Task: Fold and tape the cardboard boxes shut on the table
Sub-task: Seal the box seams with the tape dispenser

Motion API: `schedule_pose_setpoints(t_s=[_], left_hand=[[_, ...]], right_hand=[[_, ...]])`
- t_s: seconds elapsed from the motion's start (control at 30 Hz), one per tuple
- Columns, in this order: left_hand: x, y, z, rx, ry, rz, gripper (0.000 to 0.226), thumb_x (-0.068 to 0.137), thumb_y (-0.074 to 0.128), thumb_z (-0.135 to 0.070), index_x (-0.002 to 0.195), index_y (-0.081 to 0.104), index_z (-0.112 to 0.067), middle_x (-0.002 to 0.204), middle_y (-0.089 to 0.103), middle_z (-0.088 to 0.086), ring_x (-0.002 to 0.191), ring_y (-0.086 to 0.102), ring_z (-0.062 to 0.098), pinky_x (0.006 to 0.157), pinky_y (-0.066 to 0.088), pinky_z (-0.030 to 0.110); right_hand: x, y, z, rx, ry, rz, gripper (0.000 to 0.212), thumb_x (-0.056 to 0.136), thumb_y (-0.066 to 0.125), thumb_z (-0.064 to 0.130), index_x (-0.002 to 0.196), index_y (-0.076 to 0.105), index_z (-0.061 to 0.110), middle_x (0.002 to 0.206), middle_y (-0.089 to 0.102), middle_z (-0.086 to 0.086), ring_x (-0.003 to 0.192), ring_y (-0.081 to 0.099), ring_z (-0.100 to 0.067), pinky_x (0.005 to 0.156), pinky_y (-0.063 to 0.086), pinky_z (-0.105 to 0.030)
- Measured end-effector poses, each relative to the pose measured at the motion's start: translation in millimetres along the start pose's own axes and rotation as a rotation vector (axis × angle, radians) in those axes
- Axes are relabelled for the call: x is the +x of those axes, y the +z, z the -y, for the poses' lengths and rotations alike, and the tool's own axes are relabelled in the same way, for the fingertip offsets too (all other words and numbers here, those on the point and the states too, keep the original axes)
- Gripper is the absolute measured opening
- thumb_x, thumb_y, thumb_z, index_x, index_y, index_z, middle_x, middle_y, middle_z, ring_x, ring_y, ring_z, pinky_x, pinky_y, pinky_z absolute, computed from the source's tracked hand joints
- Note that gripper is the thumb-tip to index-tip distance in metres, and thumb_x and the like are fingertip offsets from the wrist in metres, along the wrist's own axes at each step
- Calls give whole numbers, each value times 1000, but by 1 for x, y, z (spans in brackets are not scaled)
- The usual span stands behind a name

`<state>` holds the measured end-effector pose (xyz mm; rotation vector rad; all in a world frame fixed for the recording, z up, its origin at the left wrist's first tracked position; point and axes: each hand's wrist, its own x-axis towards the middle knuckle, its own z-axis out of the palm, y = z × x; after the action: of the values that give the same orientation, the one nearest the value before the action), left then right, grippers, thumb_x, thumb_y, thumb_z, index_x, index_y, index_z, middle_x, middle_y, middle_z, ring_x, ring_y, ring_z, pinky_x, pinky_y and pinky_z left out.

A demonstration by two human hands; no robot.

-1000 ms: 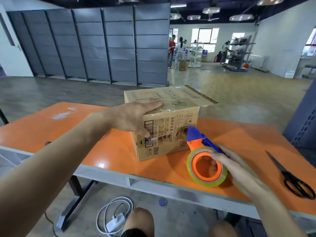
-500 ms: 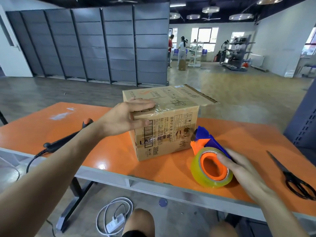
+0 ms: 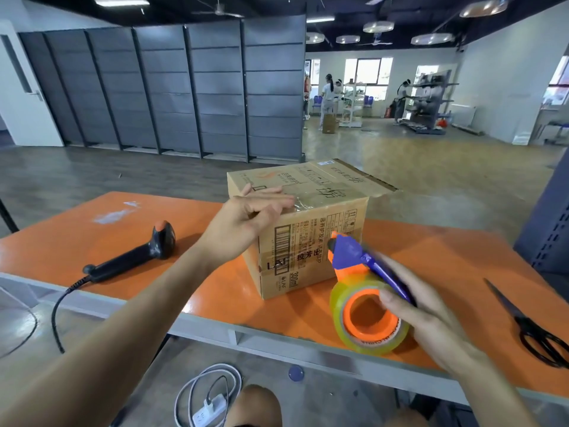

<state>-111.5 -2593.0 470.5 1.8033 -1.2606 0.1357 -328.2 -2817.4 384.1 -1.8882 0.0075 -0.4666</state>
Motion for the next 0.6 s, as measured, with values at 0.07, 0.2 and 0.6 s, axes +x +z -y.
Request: schedule_pose_setpoints(t_s=[0.07, 0.2, 0.6], left_hand=[[1, -3, -4, -29, -45, 4, 32, 106, 53, -15, 134, 66, -23, 135, 64, -16, 135, 48, -6, 128, 13, 40], [-3, -5, -20, 22, -38, -62, 32, 103, 57, -15, 129, 70, -27, 125, 67, -17, 118, 56, -9, 103, 41, 13], [-16, -4, -74, -317, -422, 215, 17, 98, 62, -7, 108, 74, -3, 87, 73, 12, 59, 55, 13, 48, 37, 24]], right_hand=[[-12, -4, 2, -63, -6, 2, 65, 92, 66, 46, 151, 41, 40, 151, 51, 14, 139, 47, -11, 108, 43, -39], [-2, 12, 14, -107, -109, -15, 69, 89, 69, 50, 151, 40, 44, 151, 49, 19, 138, 47, -4, 105, 45, -25], [-3, 33, 35, -224, -253, -203, 71, 88, 70, 37, 151, 38, 45, 138, 50, 9, 128, 55, -19, 102, 47, -28]])
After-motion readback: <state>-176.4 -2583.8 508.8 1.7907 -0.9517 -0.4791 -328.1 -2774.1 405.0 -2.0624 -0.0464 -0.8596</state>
